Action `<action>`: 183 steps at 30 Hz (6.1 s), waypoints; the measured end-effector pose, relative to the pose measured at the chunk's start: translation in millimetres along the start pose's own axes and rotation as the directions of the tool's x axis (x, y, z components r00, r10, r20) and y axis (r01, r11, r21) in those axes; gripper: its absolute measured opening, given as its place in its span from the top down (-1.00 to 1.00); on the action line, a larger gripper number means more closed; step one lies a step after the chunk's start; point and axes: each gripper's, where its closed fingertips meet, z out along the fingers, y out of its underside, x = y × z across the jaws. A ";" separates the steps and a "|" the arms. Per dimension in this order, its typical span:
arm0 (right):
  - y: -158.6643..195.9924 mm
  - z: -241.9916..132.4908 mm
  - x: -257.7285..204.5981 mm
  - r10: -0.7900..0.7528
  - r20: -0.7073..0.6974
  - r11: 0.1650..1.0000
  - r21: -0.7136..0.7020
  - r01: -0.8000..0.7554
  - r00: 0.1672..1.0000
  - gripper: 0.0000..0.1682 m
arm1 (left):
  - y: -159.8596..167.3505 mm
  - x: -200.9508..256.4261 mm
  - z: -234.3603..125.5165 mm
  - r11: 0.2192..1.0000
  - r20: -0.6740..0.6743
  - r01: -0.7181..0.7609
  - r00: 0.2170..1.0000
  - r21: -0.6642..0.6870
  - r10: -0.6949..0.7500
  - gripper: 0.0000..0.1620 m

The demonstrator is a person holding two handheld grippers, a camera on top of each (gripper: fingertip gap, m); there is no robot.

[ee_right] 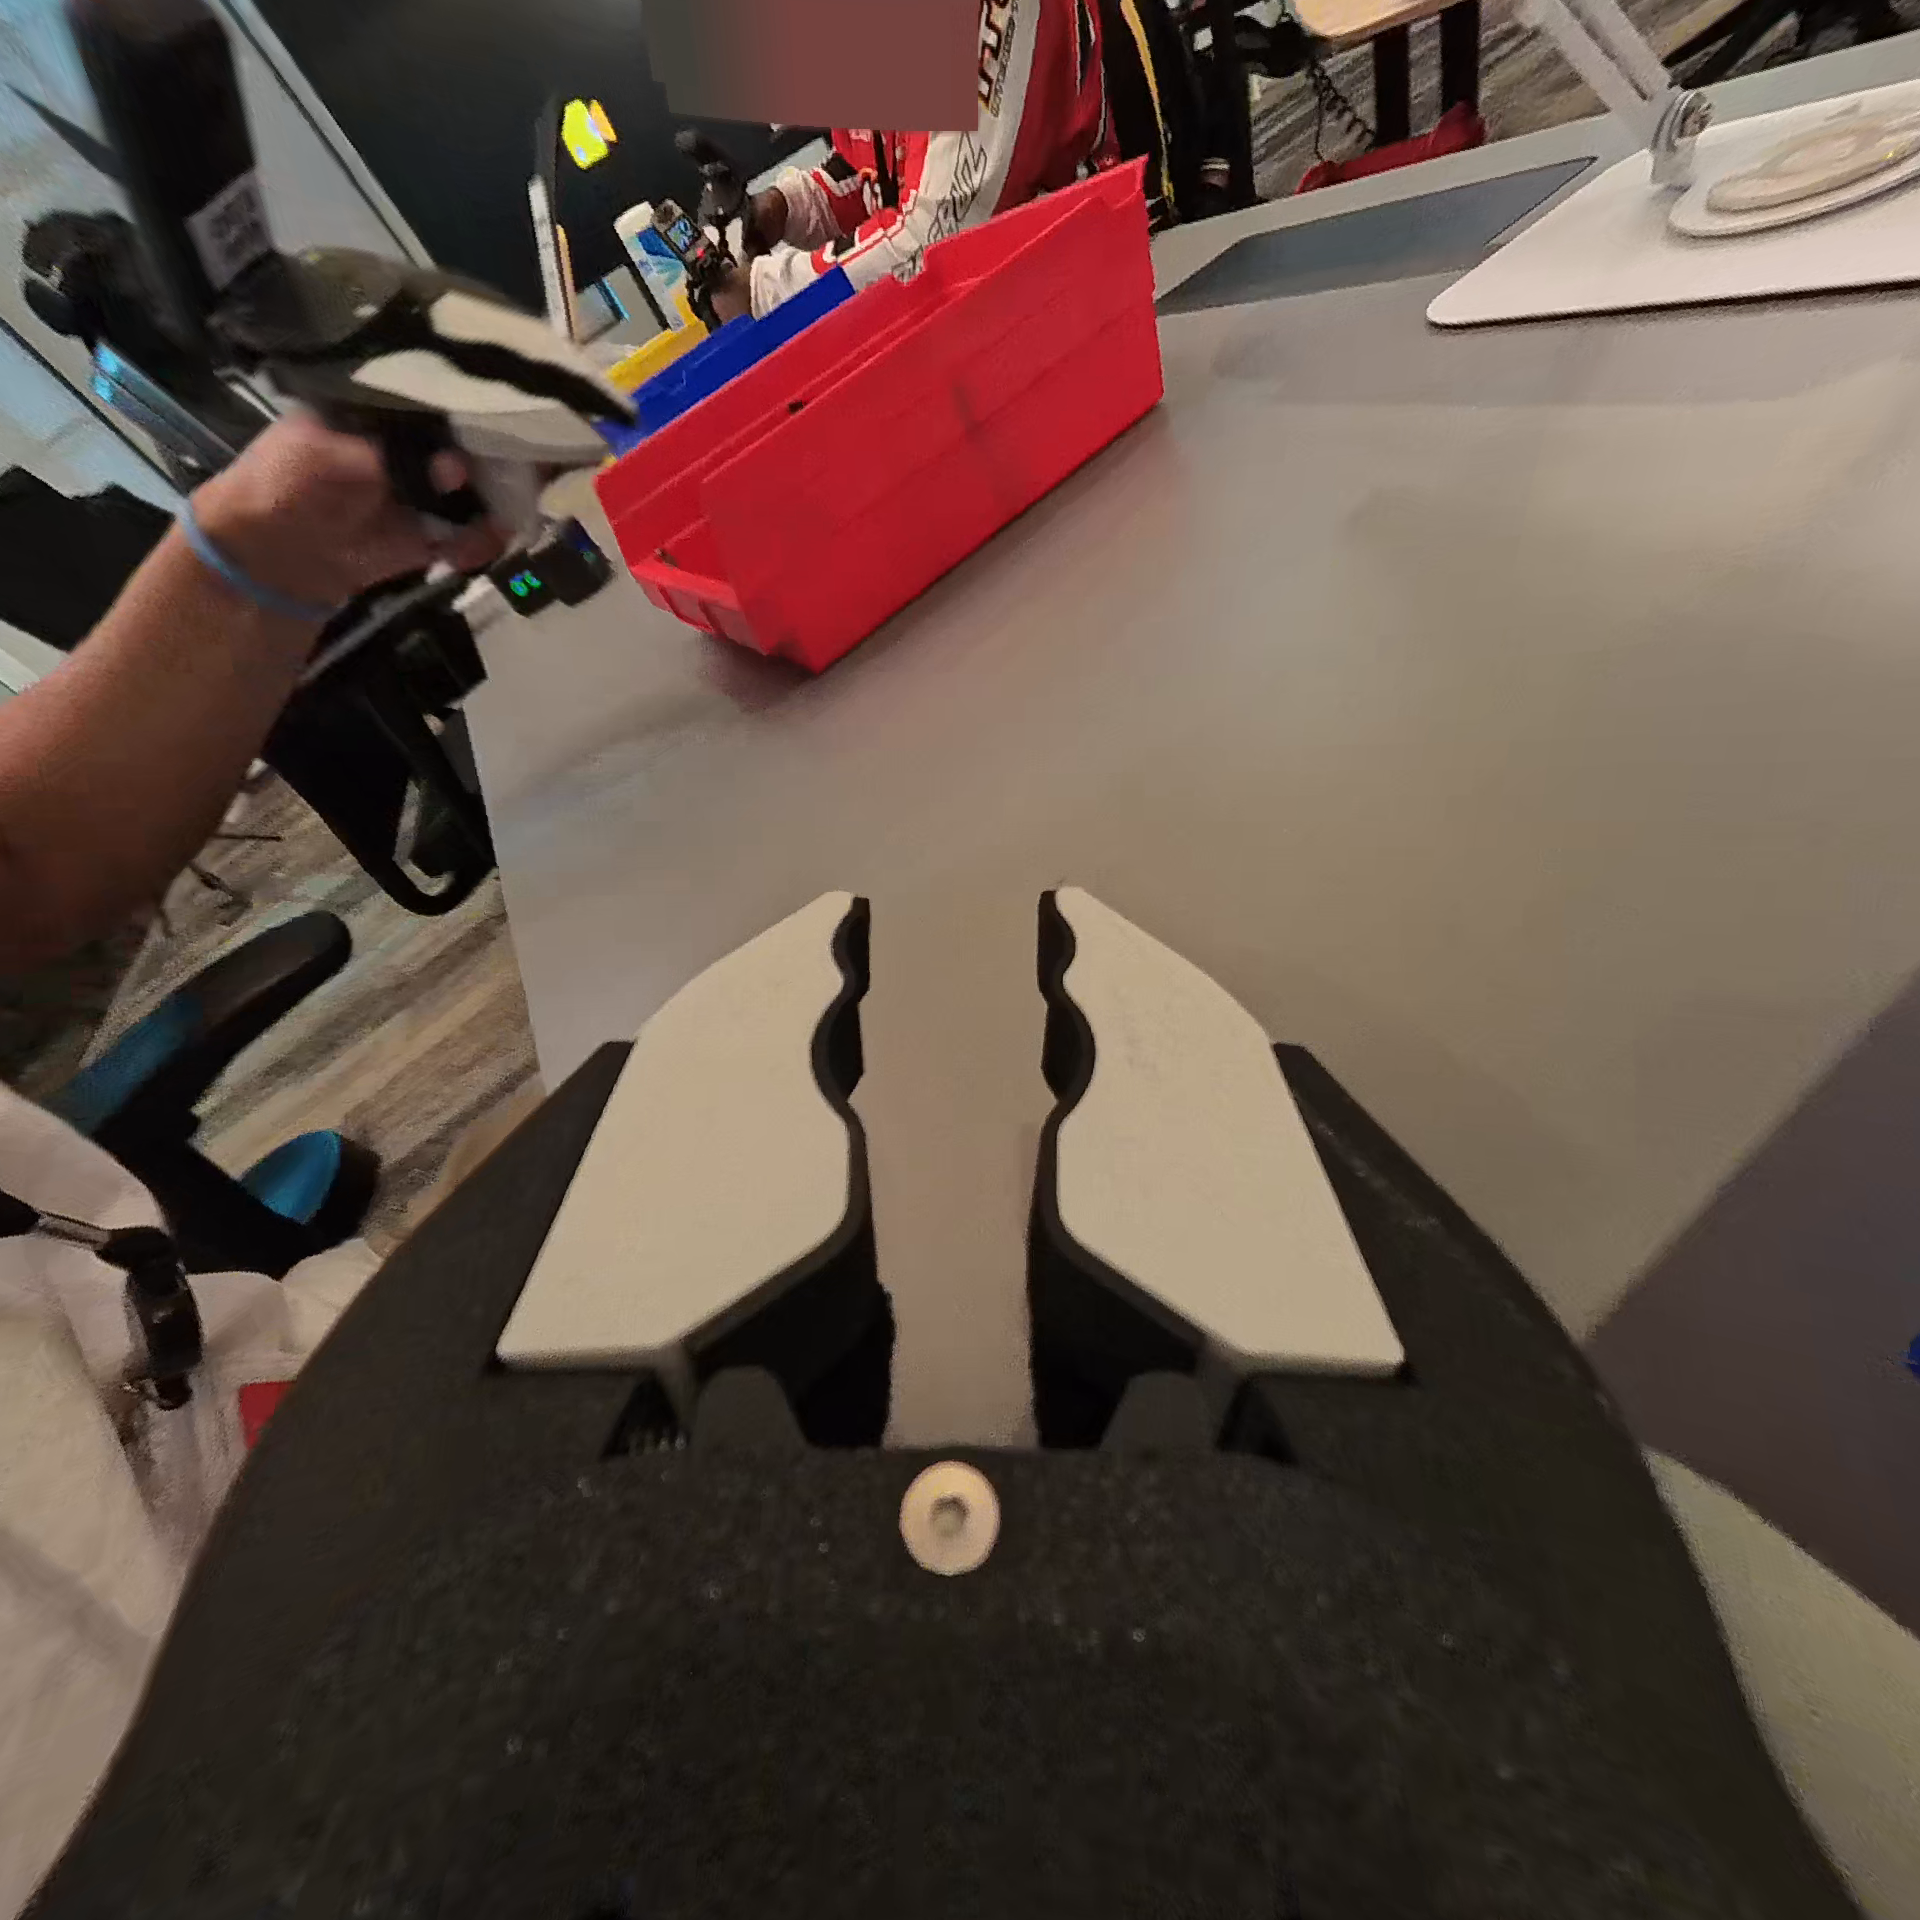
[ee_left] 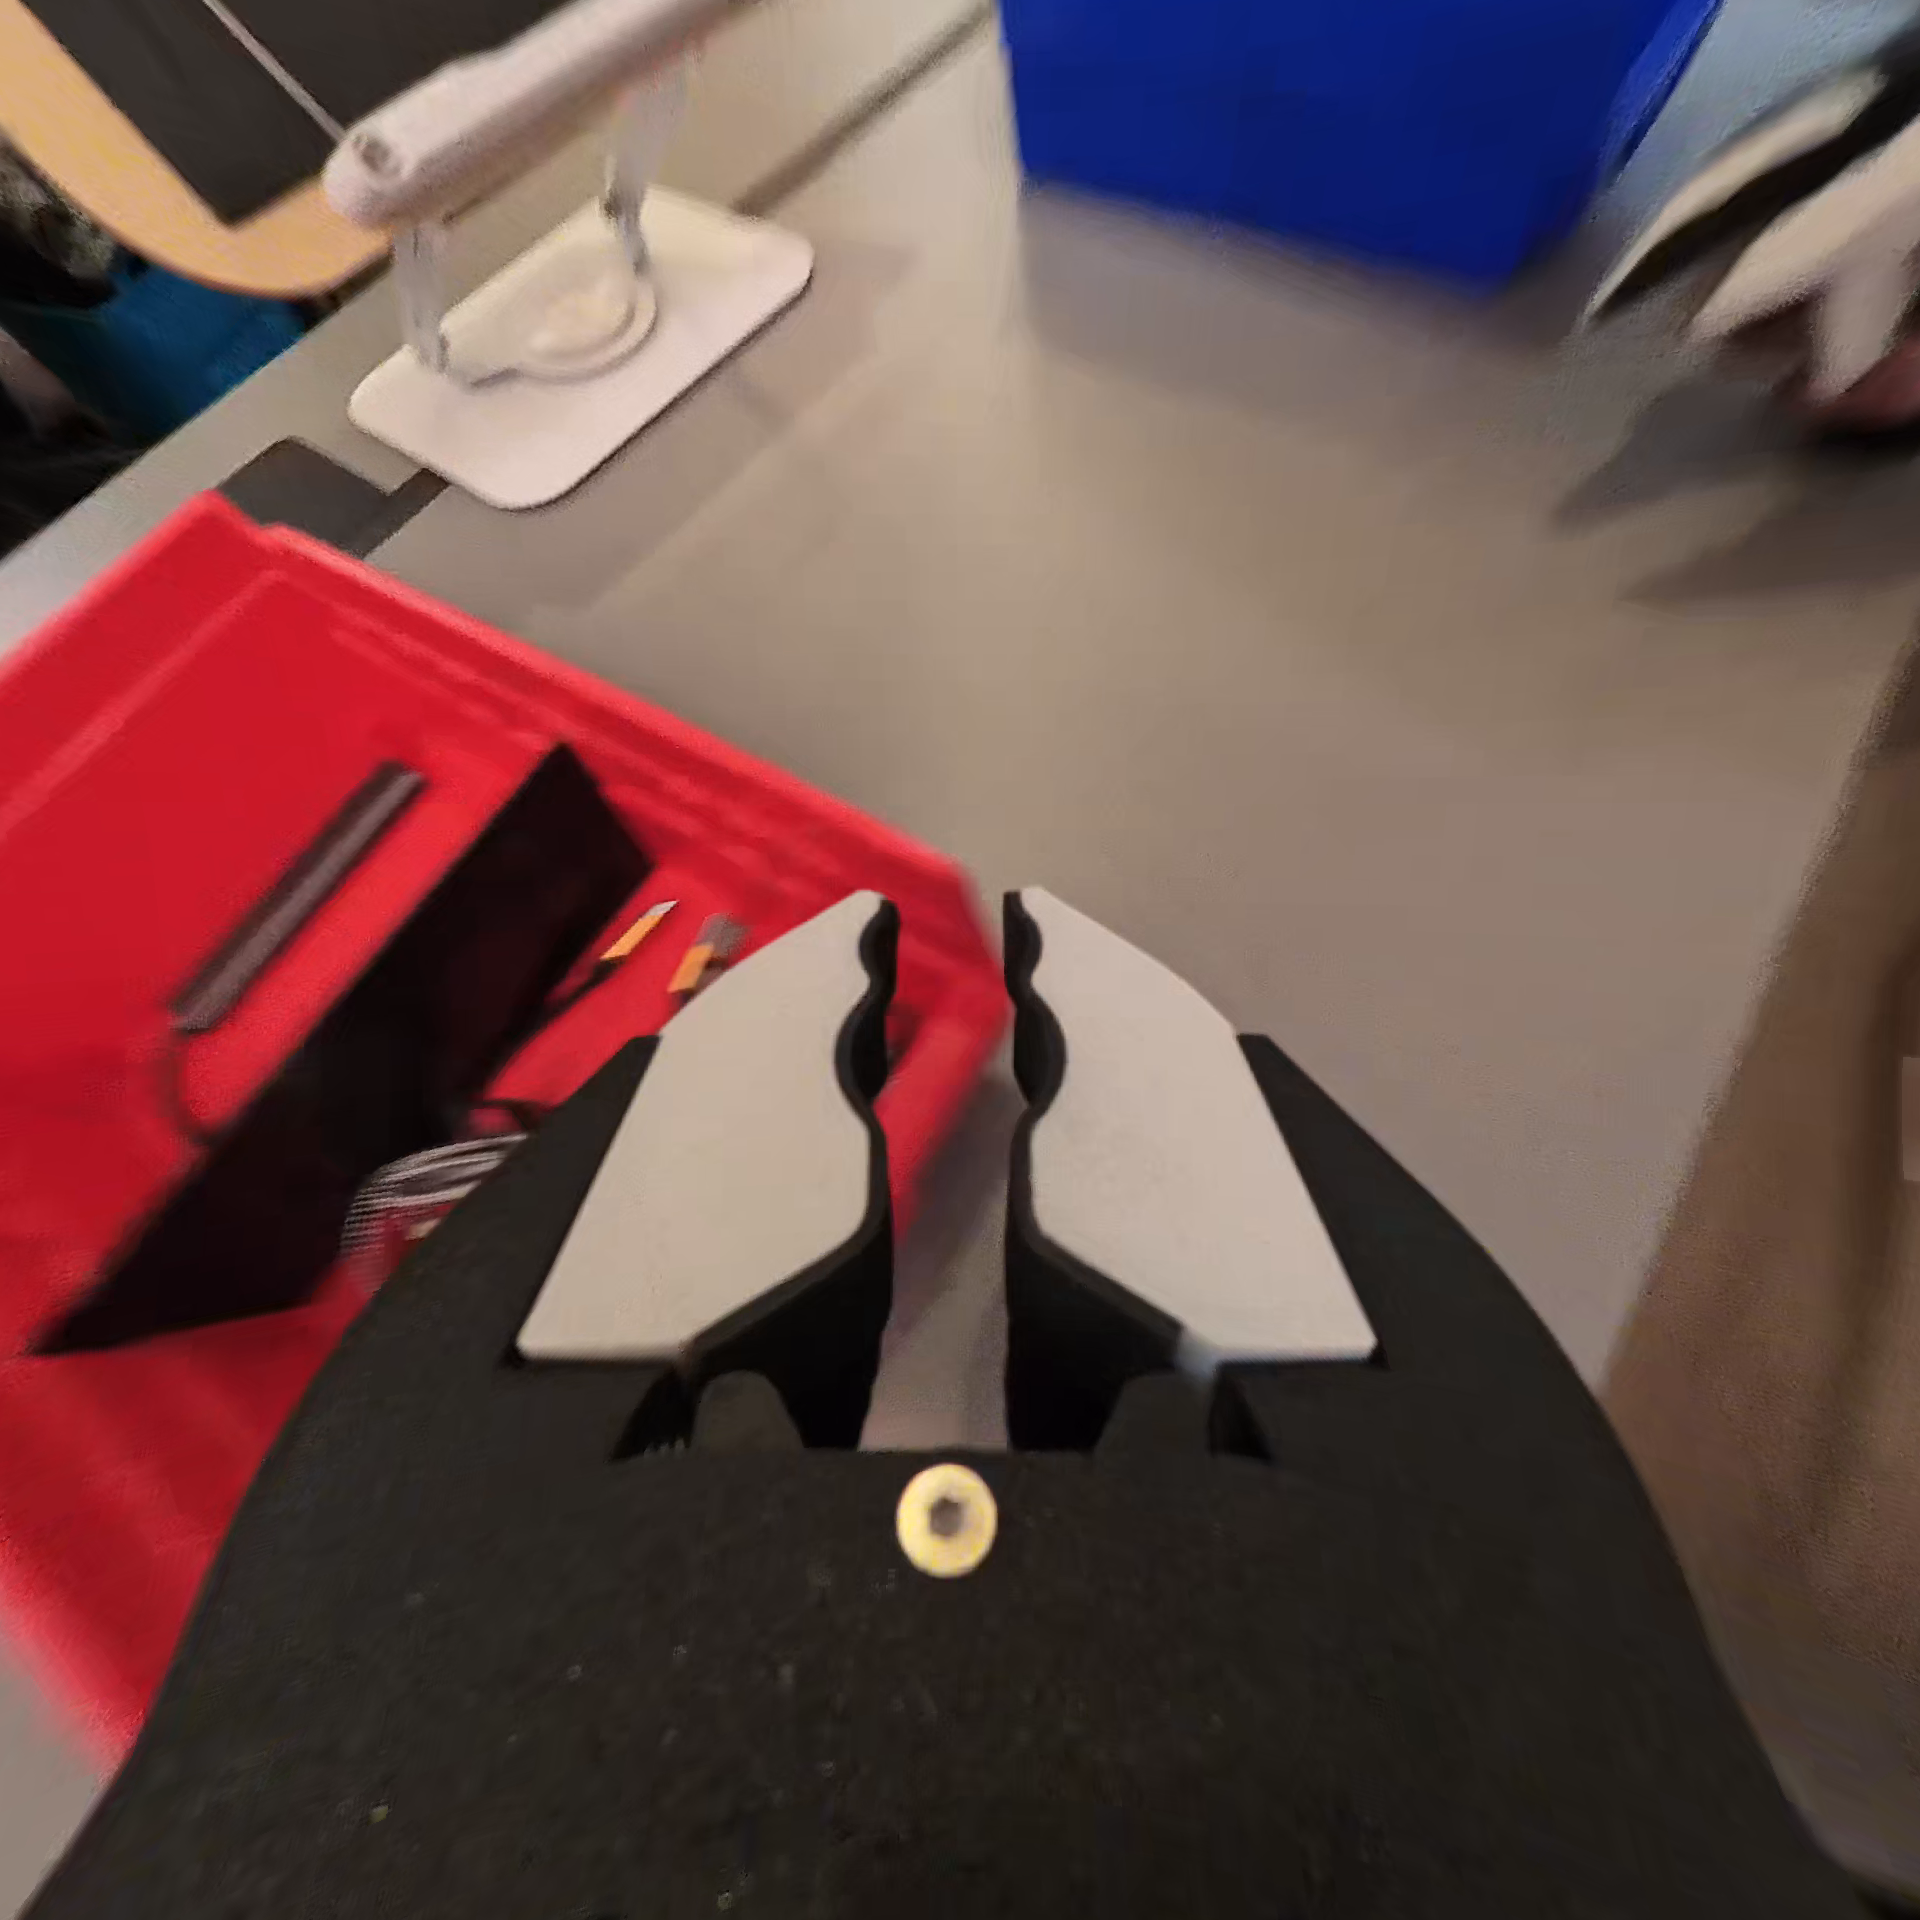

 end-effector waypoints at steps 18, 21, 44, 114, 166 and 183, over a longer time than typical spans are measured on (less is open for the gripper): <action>-9.1 15.4 -19.0 0.000 0.146 1.000 0.030 -0.005 0.989 0.67 | 62.5 -71.7 108.3 0.820 -0.272 -0.284 0.948 -0.497 0.163 0.74; -6.2 18.3 -20.9 0.009 0.164 1.000 0.013 -0.012 0.986 0.67 | 78.5 -72.8 110.0 0.791 -0.275 -0.290 0.948 -0.538 0.160 0.73; -3.0 13.4 -41.5 -0.010 0.213 1.000 -0.004 0.011 0.977 0.68 | -82.6 -147.3 -25.8 0.976 -0.031 0.052 0.998 0.214 -0.047 0.91; -2.4 5.2 -49.0 -0.025 0.239 1.000 0.004 0.024 0.971 0.70 | -20.1 -72.9 8.9 0.931 0.068 0.351 0.936 -0.099 -0.346 0.61; -3.8 -10.7 -64.6 0.060 0.398 0.998 -0.001 -0.064 0.915 0.71 | 123.0 -222.0 54.3 0.287 -0.529 -0.608 0.790 -0.740 0.309 0.66; -15.4 -2.9 -37.4 0.146 0.416 0.986 0.014 -0.167 0.897 0.70 | 146.5 -221.1 68.5 0.160 -0.690 -0.768 0.632 -0.621 0.353 0.95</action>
